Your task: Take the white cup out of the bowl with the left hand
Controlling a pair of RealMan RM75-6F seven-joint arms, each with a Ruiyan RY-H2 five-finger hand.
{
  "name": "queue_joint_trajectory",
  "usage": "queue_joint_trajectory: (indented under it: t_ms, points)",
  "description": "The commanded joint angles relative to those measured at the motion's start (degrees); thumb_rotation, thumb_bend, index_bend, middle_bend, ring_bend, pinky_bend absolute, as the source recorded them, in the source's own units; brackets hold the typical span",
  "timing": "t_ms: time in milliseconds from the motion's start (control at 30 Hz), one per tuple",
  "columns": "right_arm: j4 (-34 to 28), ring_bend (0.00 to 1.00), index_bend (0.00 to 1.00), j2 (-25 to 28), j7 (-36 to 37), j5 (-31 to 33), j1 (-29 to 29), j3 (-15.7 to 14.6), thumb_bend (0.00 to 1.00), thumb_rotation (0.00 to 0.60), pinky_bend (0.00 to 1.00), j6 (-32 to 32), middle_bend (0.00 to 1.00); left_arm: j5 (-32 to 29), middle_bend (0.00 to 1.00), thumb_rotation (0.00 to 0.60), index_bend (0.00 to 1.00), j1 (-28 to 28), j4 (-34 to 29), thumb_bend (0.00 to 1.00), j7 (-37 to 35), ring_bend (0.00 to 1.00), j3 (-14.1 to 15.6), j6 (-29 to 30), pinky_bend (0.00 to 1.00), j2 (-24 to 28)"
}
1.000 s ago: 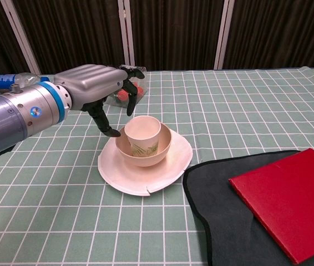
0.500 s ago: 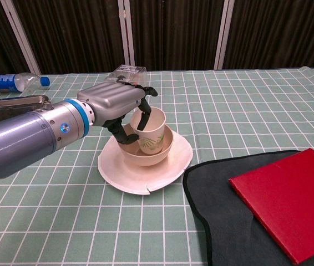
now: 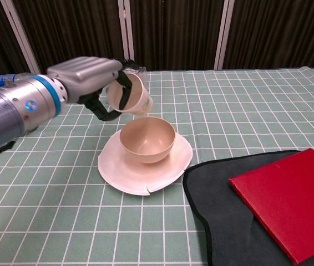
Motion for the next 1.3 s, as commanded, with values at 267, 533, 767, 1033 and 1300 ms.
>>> queue_joint_trajectory:
  t_ms: [267, 533, 767, 1033, 1300]
  points:
    - [-0.3, 0.0, 0.04, -0.3, -1.3, -0.1, 0.1, 0.0, 0.03, 0.6, 0.0, -0.1, 0.0, 1.3, 0.0, 0.6, 0.64, 6.9, -8.4, 0.54, -4.3, 0.0, 5.5, 1.1, 0.0, 14.3]
    - [-1.0, 0.0, 0.04, -0.6, -2.7, -0.9, -0.1, -0.4, 0.03, 0.6, 0.0, 0.4, 0.0, -0.2, 0.0, 0.6, 0.64, 10.5, -6.5, 0.54, -8.3, 0.0, 9.9, -1.0, 0.0, 17.7]
    - [-1.2, 0.0, 0.04, -0.6, -3.2, -1.0, -0.1, -0.4, 0.03, 0.6, 0.0, 0.5, 0.0, -2.7, 0.0, 0.6, 0.62, 11.4, -4.8, 0.54, -11.3, 0.0, 11.7, -4.9, 0.0, 19.0]
    - [-1.1, 0.0, 0.04, -0.8, -3.5, -0.9, 0.0, -0.4, 0.03, 0.6, 0.0, 0.3, 0.0, -4.2, 0.0, 0.6, 0.6, 11.3, -3.3, 0.54, -12.4, 0.0, 12.1, -7.3, 0.0, 18.9]
    - [-1.1, 0.0, 0.04, -0.8, -3.3, -0.9, -0.1, -0.3, 0.03, 0.6, 0.0, 0.6, 0.0, -5.3, 0.0, 0.6, 0.46, 11.1, -2.4, 0.45, -10.7, 0.0, 12.7, -7.4, 0.0, 18.0]
